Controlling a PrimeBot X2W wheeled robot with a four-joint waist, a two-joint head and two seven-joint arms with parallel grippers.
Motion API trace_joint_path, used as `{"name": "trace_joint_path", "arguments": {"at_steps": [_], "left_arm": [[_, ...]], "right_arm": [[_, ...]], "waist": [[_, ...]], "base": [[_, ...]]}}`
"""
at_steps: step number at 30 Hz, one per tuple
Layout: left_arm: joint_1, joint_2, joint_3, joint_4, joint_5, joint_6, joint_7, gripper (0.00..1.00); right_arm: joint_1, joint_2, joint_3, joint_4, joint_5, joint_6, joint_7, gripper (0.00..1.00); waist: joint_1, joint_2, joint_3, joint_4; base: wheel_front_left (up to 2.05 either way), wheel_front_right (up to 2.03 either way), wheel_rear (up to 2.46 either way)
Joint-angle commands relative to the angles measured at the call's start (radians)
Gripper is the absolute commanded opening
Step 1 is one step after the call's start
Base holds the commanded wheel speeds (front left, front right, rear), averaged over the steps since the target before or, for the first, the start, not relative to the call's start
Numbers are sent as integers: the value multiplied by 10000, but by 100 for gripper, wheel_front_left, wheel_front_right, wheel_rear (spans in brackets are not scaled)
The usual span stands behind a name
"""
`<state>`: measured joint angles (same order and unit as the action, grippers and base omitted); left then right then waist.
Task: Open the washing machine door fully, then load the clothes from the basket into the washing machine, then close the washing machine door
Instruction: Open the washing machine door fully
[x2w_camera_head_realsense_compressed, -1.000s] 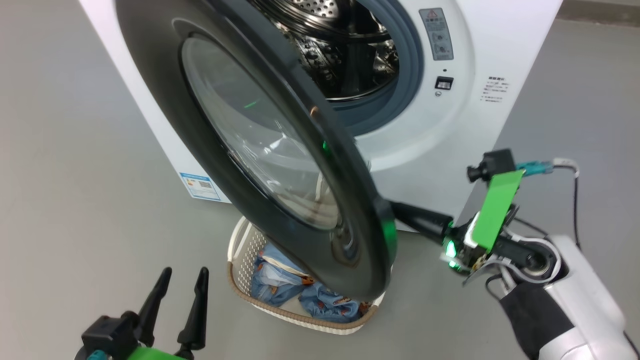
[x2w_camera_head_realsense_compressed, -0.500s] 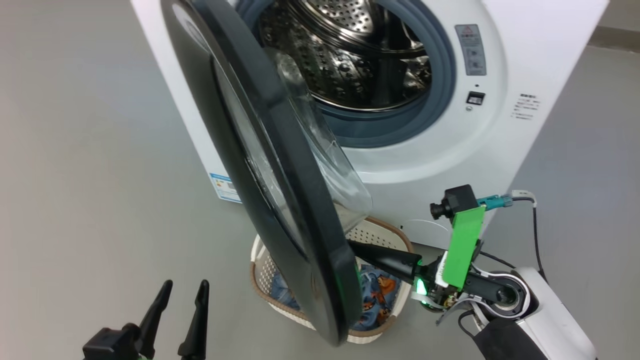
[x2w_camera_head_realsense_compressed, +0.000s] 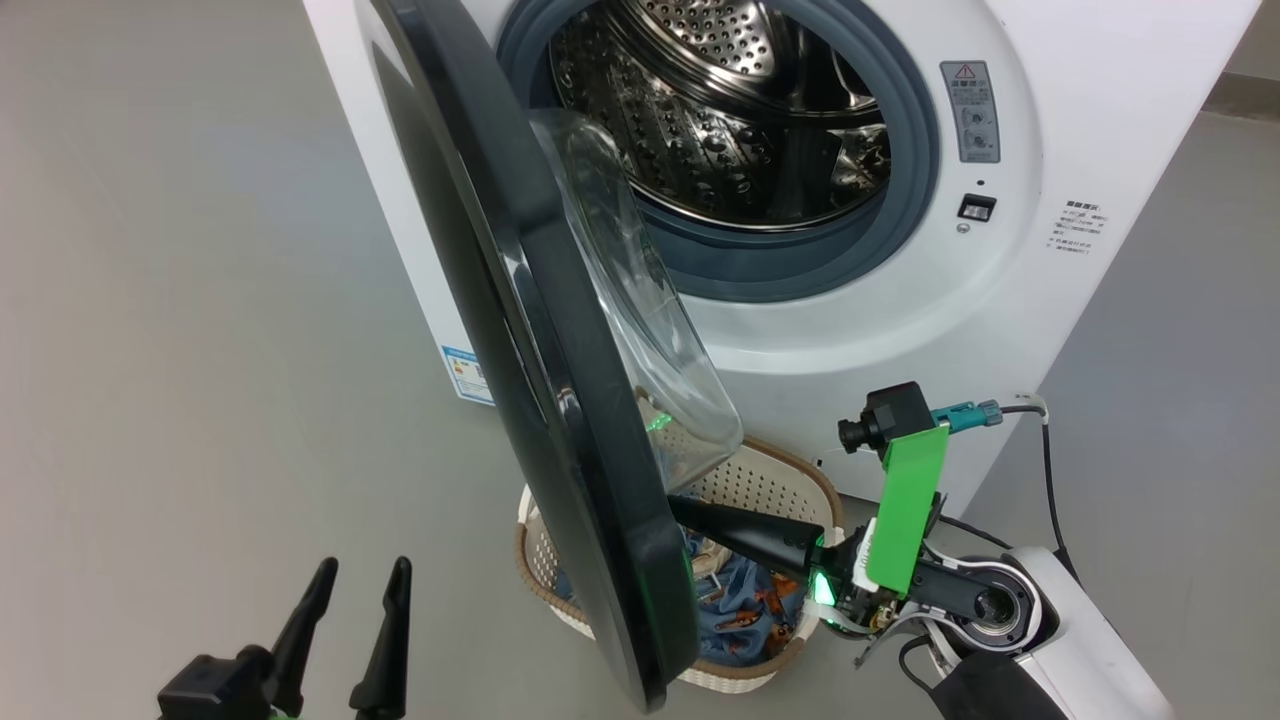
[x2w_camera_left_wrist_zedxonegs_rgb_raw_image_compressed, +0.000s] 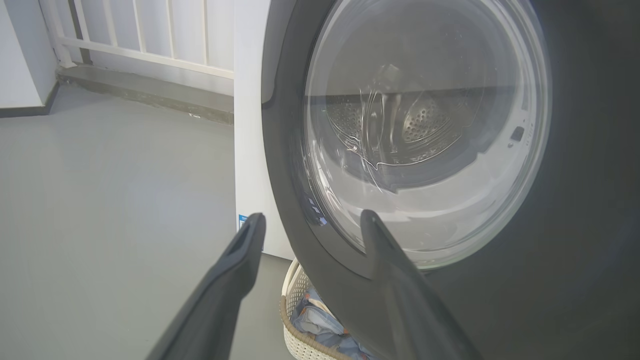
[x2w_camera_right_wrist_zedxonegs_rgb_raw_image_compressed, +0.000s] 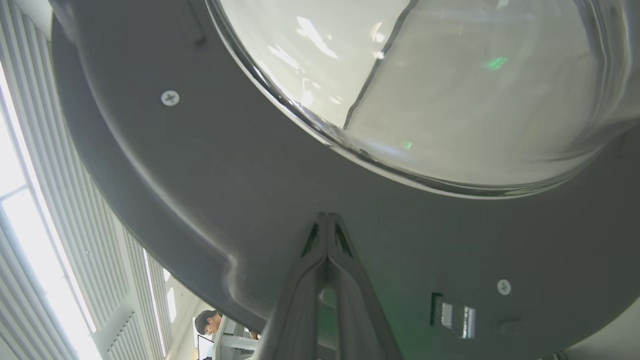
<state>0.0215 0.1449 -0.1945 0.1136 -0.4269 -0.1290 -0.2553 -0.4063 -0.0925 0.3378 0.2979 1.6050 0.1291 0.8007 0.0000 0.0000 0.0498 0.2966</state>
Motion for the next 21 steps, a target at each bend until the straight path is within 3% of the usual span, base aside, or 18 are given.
{"name": "trace_joint_path", "arguments": {"at_steps": [1,13,16,17,18,21], "left_arm": [[-157,143,387,-280,78,-17,-65,100],[-231,151,318,-232,4,-17,-65,100],[-274,170,290,-206,-12,-17,-65,100],[-287,179,280,-192,-20,-17,-65,100],[-293,187,277,-182,-33,-17,-65,100],[-271,207,284,-175,-79,-17,-65,100]], "right_arm": [[32,263,166,-316,47,16,45,0],[258,210,-76,-315,-268,16,-393,0],[377,88,-204,-423,-459,16,-693,47],[440,38,-249,-466,-502,16,-782,78],[505,-35,-288,-512,-581,16,-892,100],[729,-227,-411,-613,-697,16,-1172,100]], "waist": [[0,0,7,-38],[0,0,-96,-365],[0,0,-140,-467],[0,0,-162,-506],[0,0,-181,-552],[0,0,-228,-691]], "base": [[0,0,0],[0,0,0],[0,0,0],[0,0,0],[0,0,0],[0,0,0]]}}
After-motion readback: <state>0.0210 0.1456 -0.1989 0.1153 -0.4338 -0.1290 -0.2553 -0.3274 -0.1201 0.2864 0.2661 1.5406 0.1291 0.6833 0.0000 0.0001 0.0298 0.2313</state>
